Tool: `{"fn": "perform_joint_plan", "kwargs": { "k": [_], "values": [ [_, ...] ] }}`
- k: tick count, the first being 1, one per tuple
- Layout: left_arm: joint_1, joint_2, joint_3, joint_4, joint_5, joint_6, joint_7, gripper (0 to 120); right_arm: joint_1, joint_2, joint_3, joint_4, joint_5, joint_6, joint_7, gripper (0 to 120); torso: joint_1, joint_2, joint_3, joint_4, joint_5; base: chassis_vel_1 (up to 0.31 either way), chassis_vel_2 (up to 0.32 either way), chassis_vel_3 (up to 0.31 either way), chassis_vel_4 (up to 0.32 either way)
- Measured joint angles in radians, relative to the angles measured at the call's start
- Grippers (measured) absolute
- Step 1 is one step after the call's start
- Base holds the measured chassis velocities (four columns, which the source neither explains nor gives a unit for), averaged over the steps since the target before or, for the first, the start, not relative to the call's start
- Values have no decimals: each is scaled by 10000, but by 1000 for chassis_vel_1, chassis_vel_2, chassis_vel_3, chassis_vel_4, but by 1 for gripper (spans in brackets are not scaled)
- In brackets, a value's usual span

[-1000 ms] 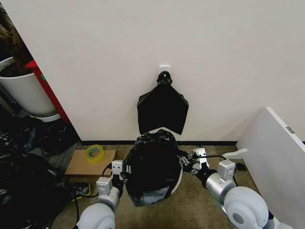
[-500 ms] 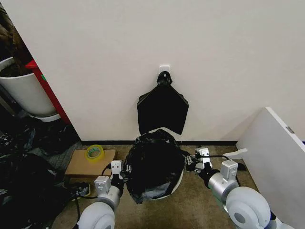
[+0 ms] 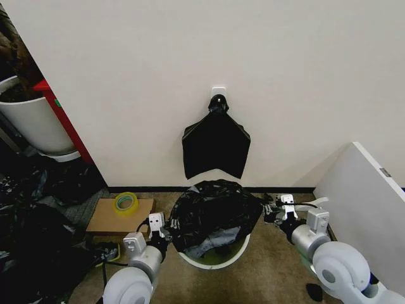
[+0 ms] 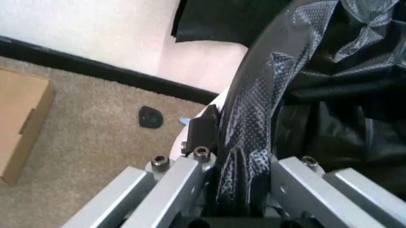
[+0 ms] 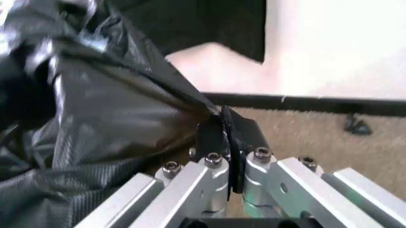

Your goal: Place the garbage bag over the trash bin.

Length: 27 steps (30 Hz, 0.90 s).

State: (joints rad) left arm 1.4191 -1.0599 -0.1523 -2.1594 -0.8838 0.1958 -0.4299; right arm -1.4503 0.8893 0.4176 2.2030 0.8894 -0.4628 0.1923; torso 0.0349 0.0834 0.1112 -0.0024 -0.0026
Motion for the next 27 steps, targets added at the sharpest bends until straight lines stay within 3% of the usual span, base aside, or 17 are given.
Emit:
{"fn": "perform_joint_plan", "kwargs": {
  "k": [13, 22, 24, 26, 27],
  "values": [
    [-75, -55, -141, -29, -655, 129, -47, 1, -221, 79, 344, -365, 1227, -223, -419, 0, 0, 0, -1, 1, 0, 0, 0, 0, 0],
    [-266, -150, -320, 174, -955, 378, -388, 1, -442, 337, 901, -87, 1759, 200, -141, 30, 0, 0, -1, 1, 1, 0, 0, 0, 0],
    [-281, -150, -350, 187, -1010, 403, -419, 1, -450, 363, 998, -69, 1839, 227, -116, 32, 0, -1, -1, 2, 1, 0, 0, 0, 0],
    [-360, -69, -509, 239, -1249, 533, -544, 1, -770, 452, 1786, 176, 2181, 426, -152, 47, 0, -1, -1, 2, 2, 0, 0, 0, 0],
    [-360, -69, -509, 239, -1249, 533, -544, 1, -770, 452, 1786, 176, 2181, 426, -152, 47, 0, -1, -1, 2, 2, 0, 0, 0, 0]
  ]
}}
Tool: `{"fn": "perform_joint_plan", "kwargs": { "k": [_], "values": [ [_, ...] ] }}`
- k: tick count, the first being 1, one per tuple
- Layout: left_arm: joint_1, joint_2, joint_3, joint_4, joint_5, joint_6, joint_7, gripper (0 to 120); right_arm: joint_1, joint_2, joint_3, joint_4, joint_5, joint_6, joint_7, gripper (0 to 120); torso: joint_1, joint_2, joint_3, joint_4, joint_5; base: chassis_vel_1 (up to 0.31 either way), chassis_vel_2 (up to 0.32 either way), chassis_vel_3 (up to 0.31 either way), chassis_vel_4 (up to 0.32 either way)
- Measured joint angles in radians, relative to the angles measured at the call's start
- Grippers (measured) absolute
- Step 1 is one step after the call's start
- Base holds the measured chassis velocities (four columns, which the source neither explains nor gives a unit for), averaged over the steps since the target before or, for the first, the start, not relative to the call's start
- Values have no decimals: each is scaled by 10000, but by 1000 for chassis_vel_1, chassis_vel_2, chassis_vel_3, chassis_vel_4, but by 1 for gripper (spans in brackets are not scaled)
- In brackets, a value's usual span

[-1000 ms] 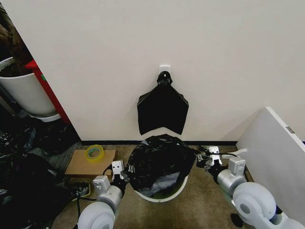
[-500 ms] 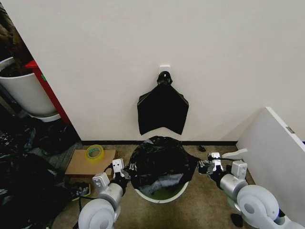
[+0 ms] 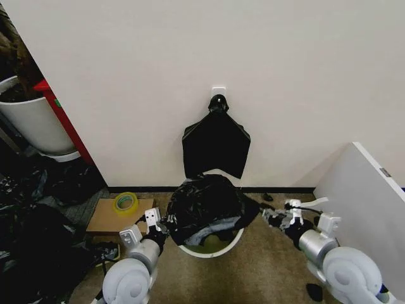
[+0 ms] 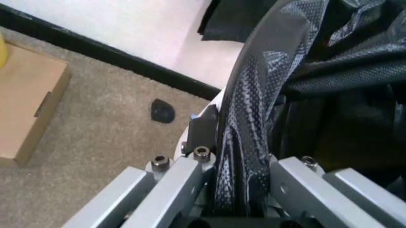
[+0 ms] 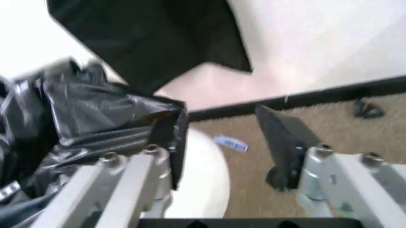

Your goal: Place the garbage bag over the trash bin.

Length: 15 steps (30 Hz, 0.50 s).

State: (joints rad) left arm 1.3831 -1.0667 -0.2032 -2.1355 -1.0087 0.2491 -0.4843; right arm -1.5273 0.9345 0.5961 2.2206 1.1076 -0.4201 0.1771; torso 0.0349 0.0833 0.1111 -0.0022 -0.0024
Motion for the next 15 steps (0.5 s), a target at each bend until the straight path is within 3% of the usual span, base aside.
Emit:
{"fn": "perform_joint_plan", "kwargs": {
  "k": [4, 6, 10, 13, 15],
  "values": [
    [-130, 59, -58, 99, -231, 167, -164, 1, -798, -30, 659, 700, 198, 214, -361, 65, 0, 0, 0, -3, -3, 0, 0, 0, 0],
    [-140, 61, -53, 105, -235, 179, -171, 1, -837, -26, 674, 749, 270, 196, -361, 67, 0, 1, 0, -3, -3, 0, 0, 0, 0],
    [-168, 63, 10, 112, -238, 276, -256, 1, -1071, 122, 728, 1050, 1090, -331, -705, 84, 0, 1, 0, -1, -2, 0, 0, 0, 0],
    [-166, 123, -29, 87, -263, 372, -324, 1, -1321, 160, 441, 1246, -423, 157, -1697, 96, 0, 0, 0, 0, 0, 0, 0, 0, 0],
    [-165, 163, -49, 63, -265, 412, -338, 1, -1441, 109, 311, 1336, -1206, 503, -2049, 98, 0, 1, 0, -1, -1, 0, 0, 0, 0]
  ]
}}
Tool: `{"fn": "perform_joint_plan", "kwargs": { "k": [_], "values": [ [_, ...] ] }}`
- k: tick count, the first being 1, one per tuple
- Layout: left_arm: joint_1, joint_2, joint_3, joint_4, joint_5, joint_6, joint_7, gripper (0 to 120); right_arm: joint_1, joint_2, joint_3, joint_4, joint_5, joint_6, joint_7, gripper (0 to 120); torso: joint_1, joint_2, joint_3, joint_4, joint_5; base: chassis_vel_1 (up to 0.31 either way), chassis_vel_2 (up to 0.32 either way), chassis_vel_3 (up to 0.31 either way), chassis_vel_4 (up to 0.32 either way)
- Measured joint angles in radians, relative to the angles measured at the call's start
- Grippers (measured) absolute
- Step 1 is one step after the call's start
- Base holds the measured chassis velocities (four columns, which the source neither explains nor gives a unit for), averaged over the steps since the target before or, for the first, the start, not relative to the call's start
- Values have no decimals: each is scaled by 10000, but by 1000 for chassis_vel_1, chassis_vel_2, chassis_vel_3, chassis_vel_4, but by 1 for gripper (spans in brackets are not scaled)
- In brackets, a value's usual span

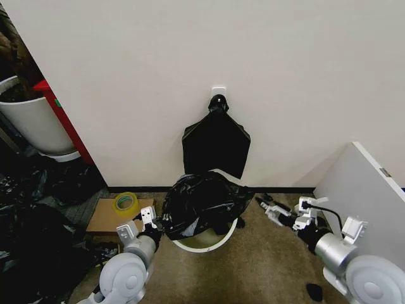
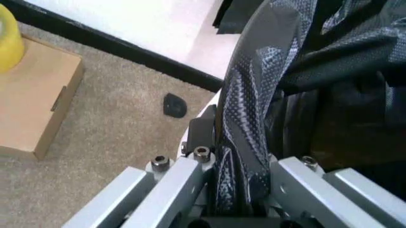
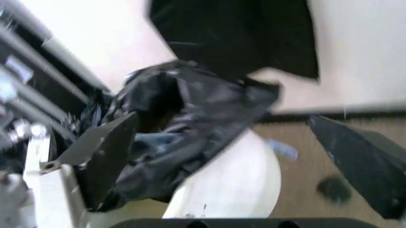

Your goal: Place the garbage bag over the trash bin.

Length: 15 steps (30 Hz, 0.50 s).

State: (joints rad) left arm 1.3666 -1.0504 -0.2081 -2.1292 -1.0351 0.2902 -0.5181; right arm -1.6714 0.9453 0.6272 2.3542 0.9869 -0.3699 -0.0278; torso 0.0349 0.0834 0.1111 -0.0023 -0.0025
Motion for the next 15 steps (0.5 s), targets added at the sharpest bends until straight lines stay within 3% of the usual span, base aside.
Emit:
{"fn": "perform_joint_plan", "kwargs": {
  "k": [2, 4, 6, 8, 15],
  "values": [
    [-3, 145, -41, -84, 60, 126, -8, 1, -373, -237, -505, 221, -2575, 1272, -1079, 100, 0, 0, 0, 0, -1, 0, 0, 0, 0],
    [-6, 173, -41, -98, 101, 152, -6, 1, -427, -288, -597, 251, -3002, 1459, -1256, 100, 0, 0, 0, 0, -1, 0, 0, 0, 0],
    [-22, 304, 18, -197, 419, 318, 49, 1, -601, -723, -1283, 325, -5505, 2619, -2372, 100, 0, 0, 0, -1, -1, 0, 0, 0, 0],
    [-18, 349, 108, -293, 681, 416, 151, 1, -308, -1042, -1881, 249, -6629, 3076, -2812, 100, 0, 0, 0, -2, -3, 0, 0, 0, 0],
    [134, 436, 260, -465, 1400, 489, 467, 1, 1225, -1521, -3045, -2, -6442, 2418, -2767, 100, 0, 0, 1, 1, -1, 0, 0, 0, 0]
  ]
}}
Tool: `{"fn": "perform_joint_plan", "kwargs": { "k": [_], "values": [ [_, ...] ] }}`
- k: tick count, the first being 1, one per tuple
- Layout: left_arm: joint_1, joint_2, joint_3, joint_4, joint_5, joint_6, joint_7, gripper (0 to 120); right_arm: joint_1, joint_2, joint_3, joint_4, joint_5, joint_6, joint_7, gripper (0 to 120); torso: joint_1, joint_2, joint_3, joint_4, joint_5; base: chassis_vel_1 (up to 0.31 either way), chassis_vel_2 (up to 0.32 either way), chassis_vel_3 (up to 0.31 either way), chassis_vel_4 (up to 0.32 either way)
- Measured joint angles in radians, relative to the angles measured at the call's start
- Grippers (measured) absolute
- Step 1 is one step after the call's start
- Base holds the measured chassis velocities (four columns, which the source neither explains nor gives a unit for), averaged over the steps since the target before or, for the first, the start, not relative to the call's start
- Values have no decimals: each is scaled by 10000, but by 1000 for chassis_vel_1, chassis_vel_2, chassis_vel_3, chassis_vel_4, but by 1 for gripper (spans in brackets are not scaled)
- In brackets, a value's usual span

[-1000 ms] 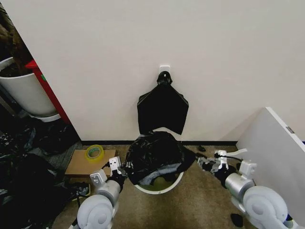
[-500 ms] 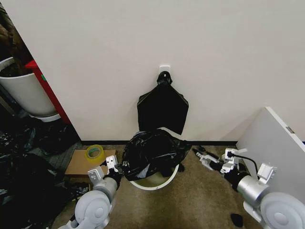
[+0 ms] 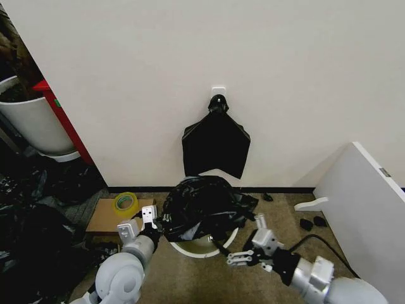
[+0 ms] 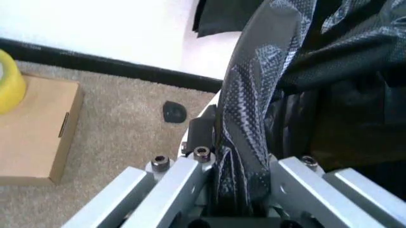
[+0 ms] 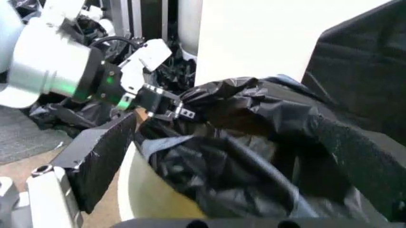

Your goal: Place the garbage bag over the trash bin.

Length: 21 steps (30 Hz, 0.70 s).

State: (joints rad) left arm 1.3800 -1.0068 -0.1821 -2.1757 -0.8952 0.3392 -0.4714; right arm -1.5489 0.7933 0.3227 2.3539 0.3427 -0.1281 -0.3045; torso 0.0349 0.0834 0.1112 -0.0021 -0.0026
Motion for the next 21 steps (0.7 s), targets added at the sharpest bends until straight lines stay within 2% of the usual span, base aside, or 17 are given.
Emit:
{"fn": "perform_joint_plan", "kwargs": {
  "k": [4, 6, 7, 11, 12, 16, 17, 20, 21],
  "values": [
    [190, 255, 21, -44, 395, -74, 227, 1, 589, -277, -211, -359, 125, -203, 93, 100, 0, 0, 0, 0, 1, 0, 0, 0, 0],
    [248, 331, 49, -70, 483, -109, 276, 1, 804, -419, -253, -654, 150, -215, 95, 92, 0, 0, 0, 0, 1, 0, 0, 0, 0],
    [248, 331, 49, -70, 483, -109, 276, 1, 804, -419, -253, -654, 150, -215, 95, 92, 0, 0, 0, 0, 1, 0, 0, 0, 0],
    [131, 256, 187, 7, 541, -118, 279, 1, 963, -512, -250, -963, 261, -412, -274, 74, 0, 0, 0, -3, 0, 0, 0, 0, 0],
    [131, 256, 187, 7, 541, -118, 279, 1, 963, -512, -250, -963, 261, -412, -274, 74, 0, 0, 0, -3, 0, 0, 0, 0, 0],
    [121, 266, 255, 64, 559, -118, 266, 1, 1011, -526, -303, -1120, 57, -481, -656, 57, 0, 0, 0, -2, 0, 0, 0, 0, 0],
    [121, 266, 255, 64, 559, -118, 266, 1, 1011, -526, -303, -1120, 57, -481, -656, 57, 0, 0, 0, -2, 0, 0, 0, 0, 0],
    [145, 255, 221, 68, 548, -118, 244, 1, 1007, -527, -344, -1206, -84, -465, -776, 40, 0, 0, 0, -1, 1, 0, 0, 0, 0],
    [145, 255, 221, 68, 548, -118, 244, 1, 1007, -527, -344, -1206, -84, -465, -776, 40, 0, 0, 0, -1, 1, 0, 0, 0, 0]
  ]
}}
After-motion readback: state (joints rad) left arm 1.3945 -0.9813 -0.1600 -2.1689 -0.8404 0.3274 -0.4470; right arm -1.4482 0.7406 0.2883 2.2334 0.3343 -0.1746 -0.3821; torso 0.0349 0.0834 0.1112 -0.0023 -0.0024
